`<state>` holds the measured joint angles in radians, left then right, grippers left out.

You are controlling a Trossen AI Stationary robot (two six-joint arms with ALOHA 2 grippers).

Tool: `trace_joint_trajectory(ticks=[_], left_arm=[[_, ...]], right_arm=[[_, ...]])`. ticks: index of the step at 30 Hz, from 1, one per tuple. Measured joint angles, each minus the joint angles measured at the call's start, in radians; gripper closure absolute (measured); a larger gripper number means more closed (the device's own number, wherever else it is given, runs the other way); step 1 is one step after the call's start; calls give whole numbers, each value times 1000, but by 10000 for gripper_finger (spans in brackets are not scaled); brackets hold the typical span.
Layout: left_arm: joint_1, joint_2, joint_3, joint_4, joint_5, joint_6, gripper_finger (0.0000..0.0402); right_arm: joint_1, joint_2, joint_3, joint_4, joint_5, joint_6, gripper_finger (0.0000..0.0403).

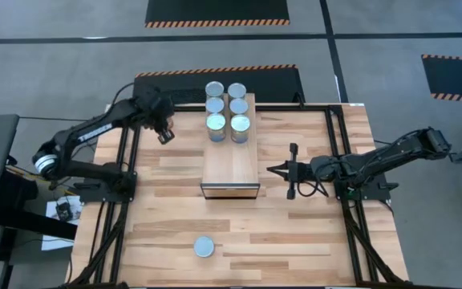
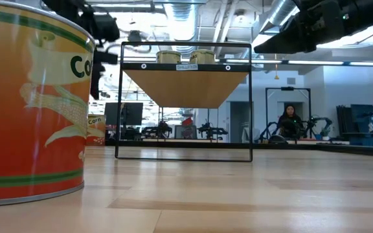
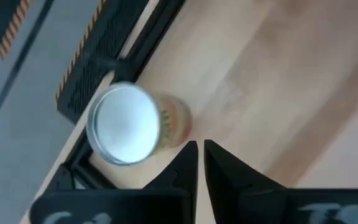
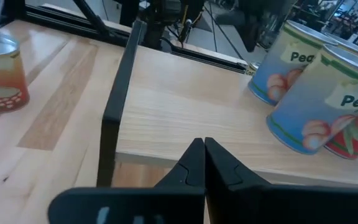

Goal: Pick and place cans onto a shelf
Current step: Put the top canned corn on the shelf

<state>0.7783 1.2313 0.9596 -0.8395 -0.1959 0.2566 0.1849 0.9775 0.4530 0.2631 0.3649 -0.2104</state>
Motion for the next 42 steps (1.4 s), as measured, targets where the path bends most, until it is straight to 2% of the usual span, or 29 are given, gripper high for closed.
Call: trace_joint_trajectory(ticks=[3, 7, 14, 21, 27, 42], left_arm=[[47, 68, 0, 13, -3, 12, 365], [56, 133, 0, 58, -19, 30, 329], [52, 178, 0, 163, -78, 47, 284], [62, 178, 0, 162, -153, 65, 282], [87, 178, 0, 175, -89, 59, 282], [126, 178, 0, 176, -29, 48, 283]], right_arm=[[3, 0, 0, -1, 0, 0, 392], [1, 0, 0, -14, 0, -1, 391], [-15, 0, 0, -27, 0, 1, 391], [-15, 0, 0, -27, 0, 3, 391], [-15, 0, 0, -26, 0, 3, 391], [-15, 0, 0, -26, 0, 11, 391]])
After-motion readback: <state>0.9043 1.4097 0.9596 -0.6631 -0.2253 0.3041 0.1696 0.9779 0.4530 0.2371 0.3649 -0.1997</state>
